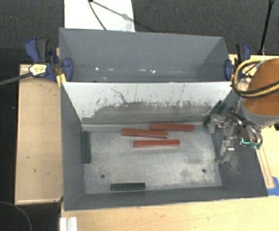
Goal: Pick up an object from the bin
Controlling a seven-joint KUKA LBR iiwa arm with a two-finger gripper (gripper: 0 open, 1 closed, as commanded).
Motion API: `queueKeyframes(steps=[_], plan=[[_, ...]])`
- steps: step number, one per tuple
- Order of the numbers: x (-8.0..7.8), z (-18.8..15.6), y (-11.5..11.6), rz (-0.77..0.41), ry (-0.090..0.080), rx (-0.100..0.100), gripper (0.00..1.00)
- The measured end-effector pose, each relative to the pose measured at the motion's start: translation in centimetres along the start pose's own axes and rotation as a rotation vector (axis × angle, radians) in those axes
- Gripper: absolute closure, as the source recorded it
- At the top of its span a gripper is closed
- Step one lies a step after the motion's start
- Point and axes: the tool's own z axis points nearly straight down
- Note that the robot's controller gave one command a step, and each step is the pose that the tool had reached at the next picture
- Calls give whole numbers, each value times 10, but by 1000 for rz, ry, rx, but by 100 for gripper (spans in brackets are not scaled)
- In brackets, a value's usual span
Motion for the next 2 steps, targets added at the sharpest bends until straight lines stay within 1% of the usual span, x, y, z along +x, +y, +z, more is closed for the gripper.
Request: queueKeyframes(steps=[1, 2], plan=[[-34, 12, 58, -129, -11, 0, 0], [-39, 56, 110, -209, -4, -2, 0]])
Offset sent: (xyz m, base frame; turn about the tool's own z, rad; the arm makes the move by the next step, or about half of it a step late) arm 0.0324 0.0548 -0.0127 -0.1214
